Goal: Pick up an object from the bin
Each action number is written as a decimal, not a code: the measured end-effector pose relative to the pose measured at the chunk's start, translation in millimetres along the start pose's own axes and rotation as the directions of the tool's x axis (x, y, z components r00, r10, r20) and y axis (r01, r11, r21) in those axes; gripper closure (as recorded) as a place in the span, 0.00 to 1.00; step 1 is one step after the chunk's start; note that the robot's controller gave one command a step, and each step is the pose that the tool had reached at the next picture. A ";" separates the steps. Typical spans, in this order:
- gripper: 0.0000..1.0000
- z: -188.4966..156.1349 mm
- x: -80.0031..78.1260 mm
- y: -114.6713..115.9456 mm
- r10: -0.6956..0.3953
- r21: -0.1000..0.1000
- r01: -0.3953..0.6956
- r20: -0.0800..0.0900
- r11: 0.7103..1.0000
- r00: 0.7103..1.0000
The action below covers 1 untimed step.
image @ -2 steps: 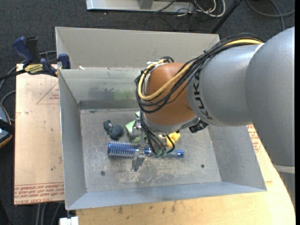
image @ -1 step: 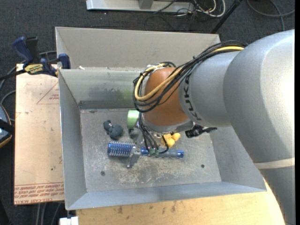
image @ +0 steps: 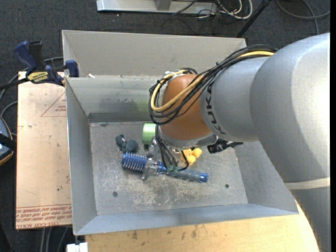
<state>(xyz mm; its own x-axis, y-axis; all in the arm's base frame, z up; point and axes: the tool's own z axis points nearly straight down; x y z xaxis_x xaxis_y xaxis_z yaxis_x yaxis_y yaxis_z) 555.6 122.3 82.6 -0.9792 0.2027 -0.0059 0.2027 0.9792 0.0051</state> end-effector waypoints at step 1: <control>1.00 -120.5 0.7 3.7 -0.155 0.001 0.155 0.002 0.988 0.988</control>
Offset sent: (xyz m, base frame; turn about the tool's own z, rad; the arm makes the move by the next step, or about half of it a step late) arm -0.0023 0.0024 0.1172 -0.1553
